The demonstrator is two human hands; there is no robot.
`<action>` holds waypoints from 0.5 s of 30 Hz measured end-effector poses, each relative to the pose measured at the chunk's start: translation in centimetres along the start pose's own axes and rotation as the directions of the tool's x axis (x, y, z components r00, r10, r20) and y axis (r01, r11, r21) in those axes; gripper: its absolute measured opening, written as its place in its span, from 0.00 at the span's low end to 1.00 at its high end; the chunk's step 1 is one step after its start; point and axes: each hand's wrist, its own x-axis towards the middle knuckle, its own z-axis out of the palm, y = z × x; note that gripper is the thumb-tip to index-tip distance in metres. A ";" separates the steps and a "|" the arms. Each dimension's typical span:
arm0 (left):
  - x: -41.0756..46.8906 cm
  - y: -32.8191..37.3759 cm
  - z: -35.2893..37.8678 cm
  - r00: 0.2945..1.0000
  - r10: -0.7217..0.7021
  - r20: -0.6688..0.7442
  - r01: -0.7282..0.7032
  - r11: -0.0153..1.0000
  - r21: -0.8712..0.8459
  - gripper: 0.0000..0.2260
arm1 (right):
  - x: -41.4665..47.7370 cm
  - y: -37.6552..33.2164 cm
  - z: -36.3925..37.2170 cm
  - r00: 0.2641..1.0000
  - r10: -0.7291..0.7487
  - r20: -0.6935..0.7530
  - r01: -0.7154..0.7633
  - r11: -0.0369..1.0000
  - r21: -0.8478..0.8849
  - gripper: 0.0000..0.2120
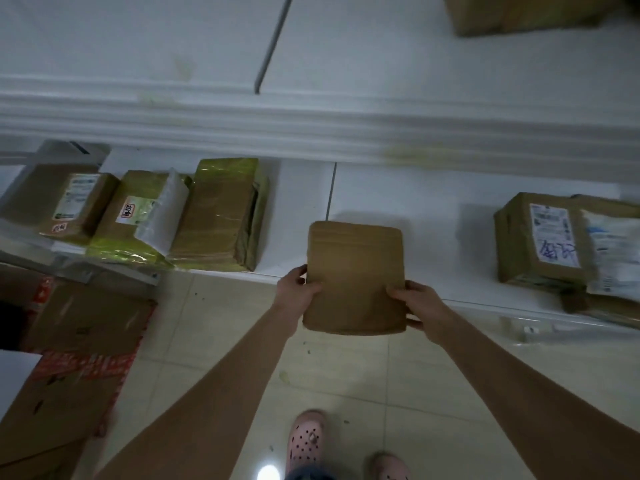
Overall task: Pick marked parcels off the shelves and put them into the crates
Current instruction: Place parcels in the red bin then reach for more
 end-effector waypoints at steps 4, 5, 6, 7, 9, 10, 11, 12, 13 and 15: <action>-4.7 2.0 0.6 0.996 0.089 -0.031 -0.090 0.995 -0.043 0.19 | -3.9 0.0 -2.4 0.999 -0.039 0.003 0.038 0.997 0.072 0.20; -6.0 2.6 0.7 0.996 0.077 -0.039 -0.080 0.994 -0.080 0.16 | -4.9 -0.1 -3.0 0.999 -0.042 0.013 0.041 0.995 0.095 0.20; -7.1 3.2 0.8 0.998 0.053 -0.044 -0.059 0.989 -0.138 0.13 | -5.8 -0.3 -3.5 0.999 -0.042 0.027 0.038 0.991 0.126 0.20; -7.9 3.7 0.7 0.998 0.030 -0.047 -0.039 0.978 -0.203 0.12 | -6.5 -0.4 -4.2 0.999 -0.036 0.037 0.029 0.986 0.163 0.18; -9.2 4.3 0.6 1.000 0.001 -0.018 -0.006 0.952 -0.307 0.13 | -7.7 -0.7 -5.4 0.999 -0.024 0.044 0.013 0.972 0.233 0.11; -9.5 4.5 0.6 1.000 -0.008 0.010 0.011 0.946 -0.325 0.14 | -8.2 -0.9 -5.9 0.999 -0.024 0.042 0.012 0.968 0.251 0.09; -9.8 4.5 0.6 0.999 -0.015 0.045 0.029 0.945 -0.325 0.14 | -8.6 -1.0 -6.3 0.999 -0.024 0.045 0.012 0.967 0.256 0.11; -10.0 4.4 0.6 0.996 -0.021 0.083 0.046 0.949 -0.311 0.17 | -9.0 -1.0 -6.7 0.998 -0.020 0.052 0.006 0.966 0.259 0.15; -10.1 4.3 0.6 0.993 -0.020 0.120 0.055 0.953 -0.297 0.21 | -9.1 -1.1 -7.0 0.998 -0.017 0.058 0.002 0.965 0.261 0.16; -10.3 4.1 0.4 0.984 -0.017 0.176 0.069 0.953 -0.296 0.25 | -9.5 -1.0 -7.5 0.996 -0.018 0.092 -0.007 0.966 0.257 0.14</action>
